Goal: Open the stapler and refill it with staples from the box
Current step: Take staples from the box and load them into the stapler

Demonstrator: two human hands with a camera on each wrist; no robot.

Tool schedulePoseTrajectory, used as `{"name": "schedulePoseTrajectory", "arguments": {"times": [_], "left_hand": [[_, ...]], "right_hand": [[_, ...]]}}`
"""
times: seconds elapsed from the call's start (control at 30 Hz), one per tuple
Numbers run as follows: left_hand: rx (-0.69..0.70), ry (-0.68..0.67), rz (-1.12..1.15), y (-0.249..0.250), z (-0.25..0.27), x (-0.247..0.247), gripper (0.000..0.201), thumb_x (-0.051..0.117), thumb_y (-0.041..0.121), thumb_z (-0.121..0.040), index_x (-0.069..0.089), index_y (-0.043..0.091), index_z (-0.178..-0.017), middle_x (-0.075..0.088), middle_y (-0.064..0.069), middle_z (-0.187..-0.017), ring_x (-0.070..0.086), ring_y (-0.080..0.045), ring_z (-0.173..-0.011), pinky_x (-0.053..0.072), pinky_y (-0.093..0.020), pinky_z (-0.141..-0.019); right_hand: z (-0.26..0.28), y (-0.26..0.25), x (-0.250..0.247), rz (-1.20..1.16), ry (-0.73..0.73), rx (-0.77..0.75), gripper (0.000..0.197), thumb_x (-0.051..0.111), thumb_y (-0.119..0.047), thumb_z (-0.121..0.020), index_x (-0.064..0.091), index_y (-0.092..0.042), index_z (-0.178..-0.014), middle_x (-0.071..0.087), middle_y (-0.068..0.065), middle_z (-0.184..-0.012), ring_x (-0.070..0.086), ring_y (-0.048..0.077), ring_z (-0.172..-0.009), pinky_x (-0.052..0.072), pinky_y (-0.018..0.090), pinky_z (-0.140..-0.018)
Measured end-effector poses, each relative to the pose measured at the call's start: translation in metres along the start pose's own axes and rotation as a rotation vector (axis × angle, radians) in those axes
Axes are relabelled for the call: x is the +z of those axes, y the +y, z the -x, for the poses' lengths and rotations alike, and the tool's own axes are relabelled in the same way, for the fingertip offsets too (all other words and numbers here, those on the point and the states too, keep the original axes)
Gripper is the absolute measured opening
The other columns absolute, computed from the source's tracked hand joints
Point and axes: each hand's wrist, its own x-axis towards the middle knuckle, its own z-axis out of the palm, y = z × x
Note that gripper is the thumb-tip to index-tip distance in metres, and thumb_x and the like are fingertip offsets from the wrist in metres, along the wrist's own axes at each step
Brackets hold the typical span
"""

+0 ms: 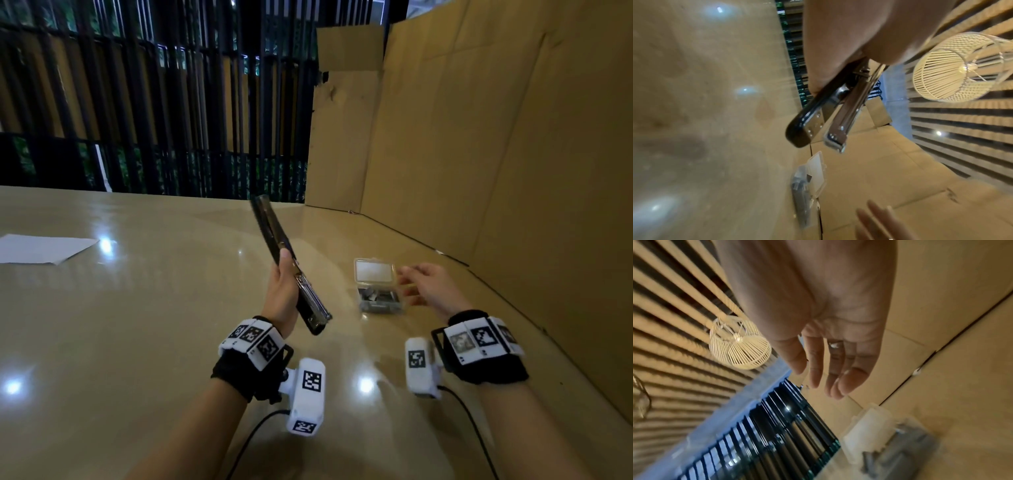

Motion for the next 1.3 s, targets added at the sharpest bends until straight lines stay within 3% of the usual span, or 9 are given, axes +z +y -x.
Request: {"name": "schedulePoseTrajectory", "arguments": {"times": [0.1, 0.3, 0.47, 0.67, 0.8, 0.93, 1.03, 1.2, 1.3], "left_hand": [[-0.038, 0.067, 0.117, 0.001, -0.005, -0.002, 0.036, 0.026, 0.05, -0.097, 0.039, 0.018, -0.107, 0.035, 0.002, -0.075, 0.04, -0.013, -0.065, 0.042, -0.026, -0.067], [-0.107, 0.117, 0.272, 0.0, -0.014, -0.002, 0.045, 0.026, 0.055, -0.094, 0.038, 0.018, -0.116, 0.039, 0.0, -0.077, 0.045, -0.014, -0.07, 0.044, -0.027, -0.068], [-0.164, 0.135, 0.321, -0.004, -0.017, -0.001, 0.046, 0.029, 0.057, -0.093, 0.038, 0.015, -0.11, 0.038, 0.0, -0.074, 0.045, -0.015, -0.065, 0.044, -0.027, -0.062], [-0.203, 0.154, 0.322, -0.008, -0.018, 0.0, 0.06, 0.03, 0.055, -0.093, 0.041, 0.01, -0.132, 0.04, 0.0, -0.078, 0.048, -0.015, -0.07, 0.043, -0.026, -0.061], [-0.202, 0.161, 0.344, -0.008, -0.02, -0.001, 0.066, 0.031, 0.054, -0.093, 0.037, 0.008, -0.14, 0.041, 0.0, -0.078, 0.049, -0.015, -0.071, 0.043, -0.026, -0.061], [-0.194, 0.171, 0.364, -0.008, -0.022, -0.002, 0.068, 0.031, 0.054, -0.093, 0.034, 0.009, -0.143, 0.041, 0.001, -0.077, 0.048, -0.015, -0.068, 0.044, -0.026, -0.062], [-0.184, 0.176, 0.369, -0.009, -0.022, -0.002, 0.065, 0.031, 0.053, -0.094, 0.036, 0.007, -0.14, 0.04, 0.0, -0.075, 0.047, -0.015, -0.067, 0.044, -0.026, -0.063], [-0.192, 0.165, 0.355, -0.008, -0.02, -0.002, 0.042, 0.031, 0.053, -0.094, 0.041, 0.016, -0.111, 0.04, -0.001, -0.072, 0.047, -0.016, -0.065, 0.043, -0.026, -0.062], [-0.2, 0.157, 0.36, -0.008, -0.019, -0.002, 0.042, 0.031, 0.053, -0.094, 0.04, 0.015, -0.109, 0.041, 0.0, -0.071, 0.047, -0.016, -0.065, 0.043, -0.027, -0.062]], "right_hand": [[-0.017, 0.009, 0.003, 0.288, 0.013, 0.056, 0.019, 0.048, -0.016, -0.094, 0.06, -0.004, -0.103, 0.056, 0.004, -0.076, 0.049, 0.012, -0.06, 0.044, 0.024, -0.054], [-0.047, 0.017, 0.021, 0.778, 0.017, 0.086, 0.023, 0.051, -0.012, -0.089, 0.069, -0.004, -0.1, 0.07, 0.015, -0.105, 0.062, 0.031, -0.1, 0.05, 0.038, -0.09], [-0.07, 0.03, 0.038, 1.076, -0.009, 0.14, 0.023, 0.054, -0.018, -0.085, 0.068, -0.009, -0.1, 0.065, 0.01, -0.091, 0.061, 0.026, -0.094, 0.048, 0.031, -0.085], [-0.093, 0.043, 0.042, 1.084, -0.007, 0.205, 0.026, 0.05, -0.018, -0.087, 0.062, -0.009, -0.109, 0.066, 0.013, -0.112, 0.061, 0.03, -0.101, 0.043, 0.029, -0.07], [-0.095, 0.044, 0.039, 1.076, -0.024, 0.215, 0.029, 0.052, -0.018, -0.086, 0.063, -0.008, -0.111, 0.069, 0.012, -0.106, 0.064, 0.027, -0.088, 0.044, 0.027, -0.065], [-0.087, 0.036, 0.043, 1.034, -0.081, 0.207, 0.039, 0.063, -0.04, -0.077, 0.066, -0.013, -0.105, 0.07, 0.008, -0.104, 0.065, 0.024, -0.088, 0.045, 0.024, -0.06], [-0.087, 0.033, 0.047, 1.024, -0.13, 0.217, 0.044, 0.063, -0.047, -0.076, 0.069, -0.014, -0.104, 0.069, 0.009, -0.106, 0.064, 0.024, -0.096, 0.049, 0.027, -0.074], [-0.087, 0.026, 0.052, 1.011, -0.146, 0.222, 0.043, 0.067, -0.037, -0.077, 0.067, -0.004, -0.105, 0.065, 0.009, -0.094, 0.064, 0.024, -0.096, 0.046, 0.027, -0.071], [-0.078, 0.021, 0.052, 1.018, -0.094, 0.187, 0.043, 0.058, -0.04, -0.084, 0.063, -0.006, -0.11, 0.067, 0.011, -0.109, 0.062, 0.024, -0.102, 0.048, 0.029, -0.085]]}}
